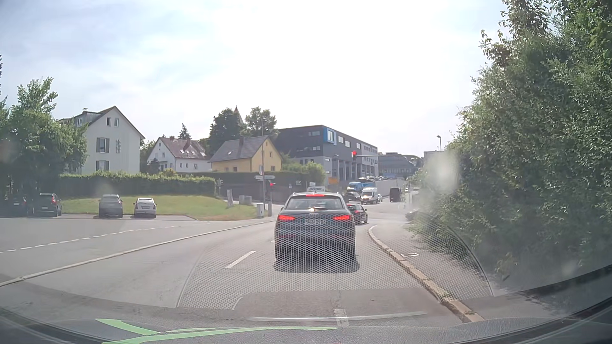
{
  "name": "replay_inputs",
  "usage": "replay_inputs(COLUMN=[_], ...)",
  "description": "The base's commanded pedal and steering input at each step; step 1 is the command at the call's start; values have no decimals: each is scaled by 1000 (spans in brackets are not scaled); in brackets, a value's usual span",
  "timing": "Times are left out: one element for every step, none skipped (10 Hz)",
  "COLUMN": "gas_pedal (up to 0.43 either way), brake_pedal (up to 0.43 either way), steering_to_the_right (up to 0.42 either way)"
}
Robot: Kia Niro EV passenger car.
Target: Follow the waypoints while adhering to traffic rules and regulations
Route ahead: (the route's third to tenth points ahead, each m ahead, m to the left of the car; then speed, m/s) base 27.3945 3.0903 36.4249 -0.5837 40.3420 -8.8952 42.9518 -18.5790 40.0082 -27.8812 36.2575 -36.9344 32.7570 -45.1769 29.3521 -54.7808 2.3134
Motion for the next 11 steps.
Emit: replay_inputs(gas_pedal=[0, 0, 0, 0, 0, 0, 0, 0, 0, 0, 0], brake_pedal=[207, 207, 207, 207, 207, 213, 213, 207, 213, 213, 207], steering_to_the_right=[2, 2, 2, 2, 3, 3, 6, 13, 21, 30, 39])
